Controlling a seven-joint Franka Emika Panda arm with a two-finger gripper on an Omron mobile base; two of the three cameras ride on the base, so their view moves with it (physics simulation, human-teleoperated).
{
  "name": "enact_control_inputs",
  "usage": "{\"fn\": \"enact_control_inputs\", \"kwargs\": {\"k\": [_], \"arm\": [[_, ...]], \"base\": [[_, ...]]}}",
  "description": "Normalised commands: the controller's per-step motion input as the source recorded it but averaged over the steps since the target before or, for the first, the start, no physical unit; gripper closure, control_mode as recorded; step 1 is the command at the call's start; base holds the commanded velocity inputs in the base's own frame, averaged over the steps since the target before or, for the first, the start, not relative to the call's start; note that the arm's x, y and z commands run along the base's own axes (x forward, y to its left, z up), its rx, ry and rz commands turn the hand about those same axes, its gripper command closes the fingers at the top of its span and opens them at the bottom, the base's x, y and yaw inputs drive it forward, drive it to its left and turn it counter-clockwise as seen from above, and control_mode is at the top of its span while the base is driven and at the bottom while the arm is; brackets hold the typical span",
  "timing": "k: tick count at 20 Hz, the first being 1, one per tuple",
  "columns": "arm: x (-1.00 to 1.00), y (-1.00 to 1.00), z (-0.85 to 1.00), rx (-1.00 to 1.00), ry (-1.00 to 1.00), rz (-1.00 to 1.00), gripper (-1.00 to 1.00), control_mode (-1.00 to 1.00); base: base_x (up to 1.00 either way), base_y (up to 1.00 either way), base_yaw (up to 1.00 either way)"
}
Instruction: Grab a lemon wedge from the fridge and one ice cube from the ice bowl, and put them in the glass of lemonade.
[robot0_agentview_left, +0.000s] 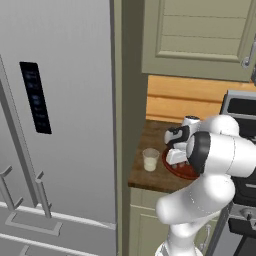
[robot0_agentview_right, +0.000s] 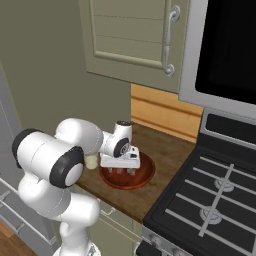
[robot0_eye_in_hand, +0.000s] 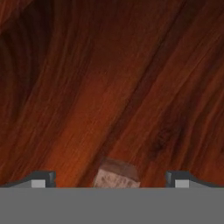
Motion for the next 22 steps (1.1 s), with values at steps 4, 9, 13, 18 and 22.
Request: {"fn": "enact_control_inputs", "kwargs": {"k": [4, 9, 13, 18, 22], "arm": [[0.00, 0.00, -0.02, 0.00, -0.01, 0.00, -1.00, -1.00], [-0.15, 0.00, 0.00, 0.00, -0.05, 0.00, -1.00, -1.00], [-0.12, 0.00, 0.00, 0.00, -0.01, 0.00, -1.00, -1.00], [0.00, 0.00, 0.00, 0.00, 0.00, 0.00, -1.00, -1.00], [0.00, 0.00, 0.00, 0.00, 0.00, 0.00, -1.00, -1.00]], "base": [[0.00, 0.00, 0.00], [0.00, 0.00, 0.00], [0.00, 0.00, 0.00], [0.00, 0.00, 0.00], [0.00, 0.00, 0.00]]}}
